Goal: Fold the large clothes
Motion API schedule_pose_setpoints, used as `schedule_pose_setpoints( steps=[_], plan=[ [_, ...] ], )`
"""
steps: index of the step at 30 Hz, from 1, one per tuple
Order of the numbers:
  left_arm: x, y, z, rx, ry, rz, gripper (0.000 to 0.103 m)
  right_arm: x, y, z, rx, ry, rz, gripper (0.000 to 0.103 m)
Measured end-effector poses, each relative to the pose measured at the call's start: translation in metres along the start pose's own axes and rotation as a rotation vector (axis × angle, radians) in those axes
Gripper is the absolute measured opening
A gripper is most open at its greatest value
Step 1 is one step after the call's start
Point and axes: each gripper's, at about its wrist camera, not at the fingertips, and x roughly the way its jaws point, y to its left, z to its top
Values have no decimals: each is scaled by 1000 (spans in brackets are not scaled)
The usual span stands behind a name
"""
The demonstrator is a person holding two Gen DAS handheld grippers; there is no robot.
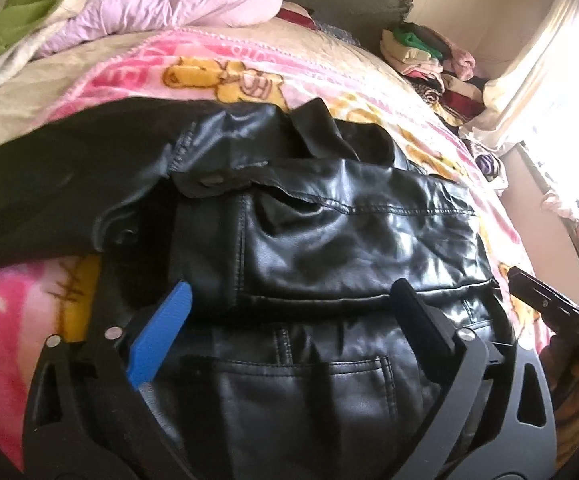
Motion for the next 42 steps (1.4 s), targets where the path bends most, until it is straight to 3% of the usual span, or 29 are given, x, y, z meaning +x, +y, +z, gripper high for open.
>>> schedule_pose_setpoints(
  steps=[17,29,42],
  plan=[
    [-44,31,4,-40,-92,114,94,-2,61,17,-86,-57,49,99],
    [-69,75,3,-134,-143,191,94,12,101,28,-142,-63,85,99],
    [-99,148,-4,-296,-194,282,94,36,153,43,-187,-66,156,99]
  ],
)
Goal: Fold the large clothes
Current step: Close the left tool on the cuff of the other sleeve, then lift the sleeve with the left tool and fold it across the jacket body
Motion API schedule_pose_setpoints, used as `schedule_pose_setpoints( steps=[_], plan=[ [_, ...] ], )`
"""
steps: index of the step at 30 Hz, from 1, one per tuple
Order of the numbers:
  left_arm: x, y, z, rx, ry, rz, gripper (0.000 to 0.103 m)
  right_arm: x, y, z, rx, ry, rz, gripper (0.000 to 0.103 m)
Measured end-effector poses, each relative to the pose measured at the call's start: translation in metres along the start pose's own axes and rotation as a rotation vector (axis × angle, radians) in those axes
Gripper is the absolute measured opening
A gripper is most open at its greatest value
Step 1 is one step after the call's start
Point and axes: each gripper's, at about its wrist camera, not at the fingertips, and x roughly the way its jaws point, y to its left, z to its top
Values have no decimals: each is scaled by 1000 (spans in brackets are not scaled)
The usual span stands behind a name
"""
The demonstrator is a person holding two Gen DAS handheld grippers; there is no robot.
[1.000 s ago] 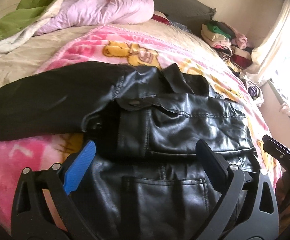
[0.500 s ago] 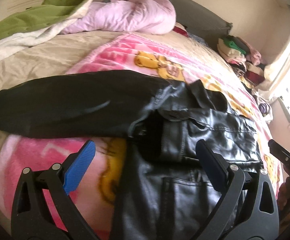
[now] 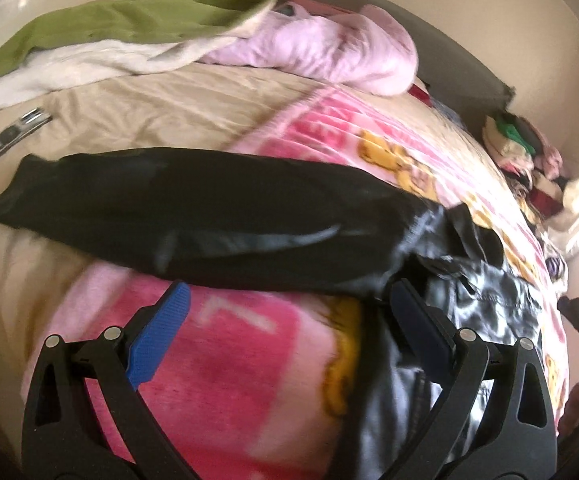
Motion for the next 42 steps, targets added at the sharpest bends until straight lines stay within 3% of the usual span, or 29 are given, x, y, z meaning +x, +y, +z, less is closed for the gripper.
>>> schedule_pose_setpoints(
  steps=[7,13,19,30,32,34,36,37,42],
  plan=[
    [1,46,6,-102,-11,52,94,21,28,8,-26,16,45,99],
    [8,89,8,-236,-16,54,94,33,45,7,-40,35,71,99],
    [16,133,9,-401,-33,38,94,37,42,-3,-21,59,69,99],
    [33,193,25,-586,-107,18,92,35,27,-15,7,80,33,99],
    [32,193,32,-580,-124,17,70,34,25,-16,12,79,34,99],
    [32,193,37,-572,-134,39,35,31,22,-17,17,76,35,99],
    [27,191,42,-555,-155,46,12,27,19,-17,22,72,33,99],
    [23,188,44,-544,-167,29,7,26,19,-17,23,69,33,99],
    [-8,155,62,-455,-255,-38,2,15,7,-20,44,55,23,99]
  ],
)
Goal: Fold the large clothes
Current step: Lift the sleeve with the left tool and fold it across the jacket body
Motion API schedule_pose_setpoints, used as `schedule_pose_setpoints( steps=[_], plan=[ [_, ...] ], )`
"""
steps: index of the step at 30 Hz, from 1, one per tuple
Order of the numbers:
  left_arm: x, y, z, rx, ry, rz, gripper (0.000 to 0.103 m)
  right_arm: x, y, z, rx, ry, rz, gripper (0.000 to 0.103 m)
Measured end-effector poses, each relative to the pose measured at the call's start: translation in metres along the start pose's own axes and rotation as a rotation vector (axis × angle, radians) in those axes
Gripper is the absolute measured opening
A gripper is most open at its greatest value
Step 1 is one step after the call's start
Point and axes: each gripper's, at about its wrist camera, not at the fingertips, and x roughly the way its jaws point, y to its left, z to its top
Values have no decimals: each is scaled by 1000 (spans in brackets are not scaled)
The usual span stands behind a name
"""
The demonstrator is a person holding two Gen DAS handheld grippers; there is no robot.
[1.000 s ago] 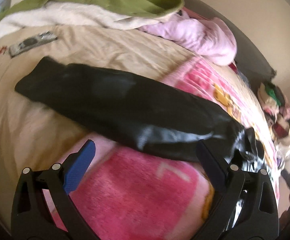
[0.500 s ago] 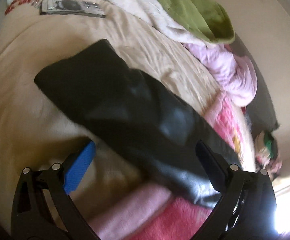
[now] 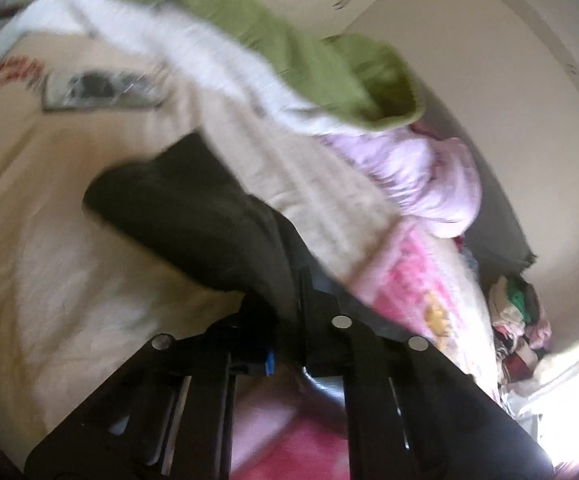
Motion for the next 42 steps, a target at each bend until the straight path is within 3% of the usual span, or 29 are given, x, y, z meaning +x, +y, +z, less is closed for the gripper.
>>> schedule_pose_setpoints(
  steps=[10,16,22,27,42],
  plan=[
    [-72,-130,3,241,-137,-212,1,-37,-36,-10,80,-38,-10,99],
    [-102,-202,-22,375,-146,-337,1,-60,-55,-16,115,-75,-18,99],
    [-118,-260,-65,506,-101,-449,1,-81,-76,-21,146,-114,-38,99],
    [-115,-293,-104,606,-39,-495,1,-98,-94,-24,184,-145,-58,99],
    [-63,-331,-223,828,191,-484,1,-141,-164,-47,338,-203,-160,99]
  ],
)
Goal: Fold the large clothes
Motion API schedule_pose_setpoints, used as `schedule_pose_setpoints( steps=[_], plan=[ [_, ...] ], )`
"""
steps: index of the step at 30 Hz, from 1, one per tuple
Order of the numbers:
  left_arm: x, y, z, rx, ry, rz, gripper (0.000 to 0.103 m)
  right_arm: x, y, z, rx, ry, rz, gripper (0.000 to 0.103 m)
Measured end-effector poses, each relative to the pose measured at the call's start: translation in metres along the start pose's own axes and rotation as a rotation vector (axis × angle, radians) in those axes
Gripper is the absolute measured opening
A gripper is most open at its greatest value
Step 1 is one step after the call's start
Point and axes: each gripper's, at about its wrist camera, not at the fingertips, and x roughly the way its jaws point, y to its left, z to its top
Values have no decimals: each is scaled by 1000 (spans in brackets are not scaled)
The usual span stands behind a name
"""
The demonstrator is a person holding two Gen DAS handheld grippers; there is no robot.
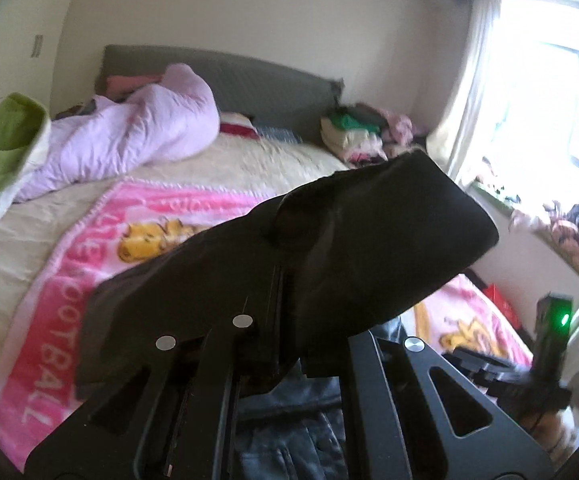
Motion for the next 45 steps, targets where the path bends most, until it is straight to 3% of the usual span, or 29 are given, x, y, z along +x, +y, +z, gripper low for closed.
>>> schedule_pose_setpoints(
  steps=[8,15,17,19,20,28,30,37,43,45],
  plan=[
    [41,-29,-40,79,131,-2,2,-14,-33,1,52,-25,-63,99],
    [72,-40,-75,133,247,14,7,-7,-44,2,81,-8,-65,99],
    [75,-43,-82,152,265,27,13,-2,-43,2,88,6,-48,99],
    [81,-46,-92,175,293,48,47,4,-41,1,101,23,-20,99],
    [82,-47,-95,181,300,55,54,8,-39,1,107,33,-4,99],
    [86,-46,-121,223,379,84,63,46,-22,-9,174,172,147,98],
    [84,-47,-124,240,389,93,67,57,-17,-12,197,214,191,87],
    [72,-48,-136,274,418,109,87,96,-10,-23,329,339,269,66],
    [42,-35,-138,159,376,72,91,106,-10,-21,363,317,267,46],
    [30,-25,-134,97,351,66,91,106,-8,-20,352,302,262,32]
  ],
)
